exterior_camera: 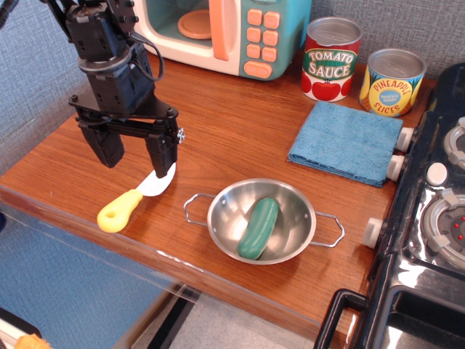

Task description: Move the blue rag so that it is directly in front of the microwave.

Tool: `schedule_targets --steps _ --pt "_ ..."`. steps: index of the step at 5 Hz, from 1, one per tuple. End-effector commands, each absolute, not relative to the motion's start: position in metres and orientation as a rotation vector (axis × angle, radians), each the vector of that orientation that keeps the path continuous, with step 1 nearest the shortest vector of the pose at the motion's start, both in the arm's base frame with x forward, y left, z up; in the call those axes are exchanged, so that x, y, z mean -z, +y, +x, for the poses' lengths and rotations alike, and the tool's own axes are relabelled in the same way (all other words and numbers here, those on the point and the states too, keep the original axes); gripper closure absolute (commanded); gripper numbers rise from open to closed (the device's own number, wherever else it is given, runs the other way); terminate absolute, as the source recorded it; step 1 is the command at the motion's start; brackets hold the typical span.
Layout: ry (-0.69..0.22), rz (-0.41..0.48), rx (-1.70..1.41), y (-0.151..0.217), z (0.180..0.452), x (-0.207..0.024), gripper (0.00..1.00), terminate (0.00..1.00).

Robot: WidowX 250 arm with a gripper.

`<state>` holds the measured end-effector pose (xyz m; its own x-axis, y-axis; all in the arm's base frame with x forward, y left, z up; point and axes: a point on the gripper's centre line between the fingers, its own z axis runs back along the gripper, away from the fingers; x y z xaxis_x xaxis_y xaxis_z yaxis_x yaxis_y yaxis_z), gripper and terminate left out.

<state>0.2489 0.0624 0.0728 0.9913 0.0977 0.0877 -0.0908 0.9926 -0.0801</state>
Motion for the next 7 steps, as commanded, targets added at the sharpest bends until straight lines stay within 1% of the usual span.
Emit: schedule_targets --steps 1,2,3,4,5,6,7 --pt "-0.092 -0.076 -0.095 0.062 0.249 -0.073 0.0 0.0" --pt "-0.106 -0.067 -0.112 0.052 0.268 -0.071 0.0 0.0" --pt "-0.182 0.059 -0.146 0.026 0.295 -0.088 0.0 0.0" --pt "-0.237 0.087 -0.133 -0.013 0.322 -0.098 0.0 0.0" --pt "-0.249 0.105 -0.143 -0.055 0.355 -0.09 0.0 0.0" --pt "-0.224 0.074 -0.162 -0.079 0.391 -0.075 0.0 0.0" --pt "-0.234 0.04 -0.174 -0.087 0.424 -0.069 0.0 0.0"
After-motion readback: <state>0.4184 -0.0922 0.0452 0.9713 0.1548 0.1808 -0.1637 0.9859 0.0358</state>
